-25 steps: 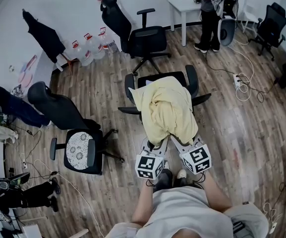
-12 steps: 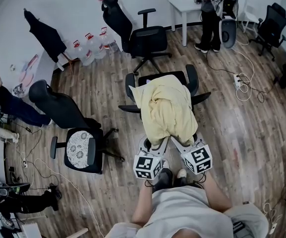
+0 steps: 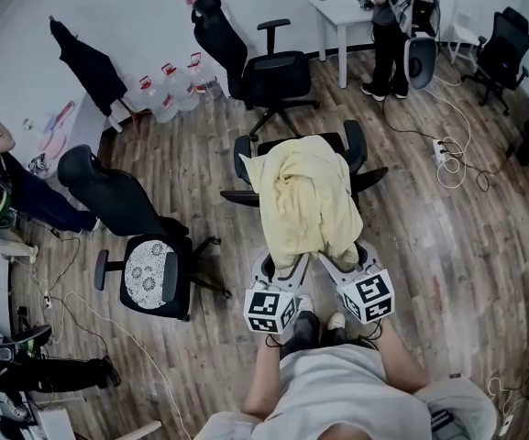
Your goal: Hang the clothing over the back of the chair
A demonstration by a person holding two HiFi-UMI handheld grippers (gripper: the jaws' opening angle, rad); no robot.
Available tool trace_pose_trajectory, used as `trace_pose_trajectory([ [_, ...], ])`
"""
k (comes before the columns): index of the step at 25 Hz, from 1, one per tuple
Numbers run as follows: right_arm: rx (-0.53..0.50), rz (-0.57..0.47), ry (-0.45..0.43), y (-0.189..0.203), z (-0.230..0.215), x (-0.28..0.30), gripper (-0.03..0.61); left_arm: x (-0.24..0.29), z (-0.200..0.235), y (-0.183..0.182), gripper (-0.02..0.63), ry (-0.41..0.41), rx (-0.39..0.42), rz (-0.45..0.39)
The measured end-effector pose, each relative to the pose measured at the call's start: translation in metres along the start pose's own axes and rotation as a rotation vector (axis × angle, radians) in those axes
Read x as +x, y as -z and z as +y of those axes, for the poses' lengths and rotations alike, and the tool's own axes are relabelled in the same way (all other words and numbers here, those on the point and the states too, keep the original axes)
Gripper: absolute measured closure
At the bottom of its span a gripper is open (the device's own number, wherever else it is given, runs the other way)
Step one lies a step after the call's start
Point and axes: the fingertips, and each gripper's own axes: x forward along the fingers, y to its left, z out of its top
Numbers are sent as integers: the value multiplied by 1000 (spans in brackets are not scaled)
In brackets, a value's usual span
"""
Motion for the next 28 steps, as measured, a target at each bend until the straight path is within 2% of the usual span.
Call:
trace_pose_trajectory([
  [19,-23,-17,8,6,13,-49,318,-48,-9,8,345,-101,-11,-28],
  [28,-13,-28,51,6,14,-62,318,-63,-22,5,345,-88,6,-32],
])
